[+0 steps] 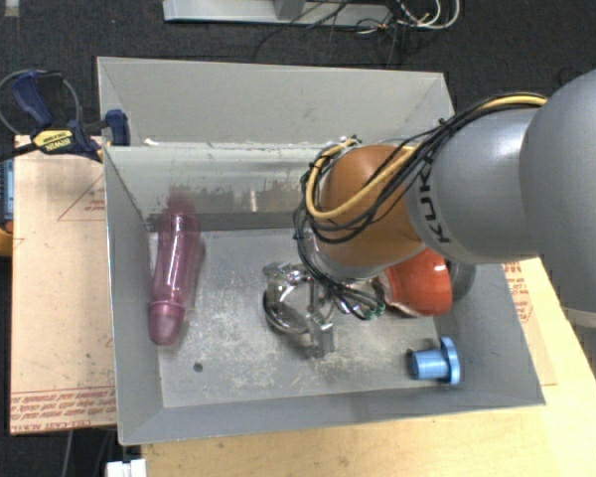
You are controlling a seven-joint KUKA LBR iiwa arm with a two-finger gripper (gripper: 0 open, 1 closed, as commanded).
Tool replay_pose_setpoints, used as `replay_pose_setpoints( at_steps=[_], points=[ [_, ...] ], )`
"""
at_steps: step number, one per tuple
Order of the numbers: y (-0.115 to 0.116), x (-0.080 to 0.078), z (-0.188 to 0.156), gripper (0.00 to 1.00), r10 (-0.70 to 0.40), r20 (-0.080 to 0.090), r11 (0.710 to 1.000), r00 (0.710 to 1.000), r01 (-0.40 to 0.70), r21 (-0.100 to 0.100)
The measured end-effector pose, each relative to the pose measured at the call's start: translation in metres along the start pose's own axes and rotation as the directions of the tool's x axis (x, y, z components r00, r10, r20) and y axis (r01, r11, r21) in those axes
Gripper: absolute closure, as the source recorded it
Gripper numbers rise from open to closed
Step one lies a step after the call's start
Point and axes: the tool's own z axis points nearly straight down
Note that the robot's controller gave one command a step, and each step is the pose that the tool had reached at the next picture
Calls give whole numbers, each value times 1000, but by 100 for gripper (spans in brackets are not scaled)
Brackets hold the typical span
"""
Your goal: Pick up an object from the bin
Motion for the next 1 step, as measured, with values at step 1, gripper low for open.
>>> replay_pose_setpoints(
  at_steps=[1],
  points=[
    [-5, 17, 8, 100, 159, -15, 987, 987, -159, -1]
  ],
)
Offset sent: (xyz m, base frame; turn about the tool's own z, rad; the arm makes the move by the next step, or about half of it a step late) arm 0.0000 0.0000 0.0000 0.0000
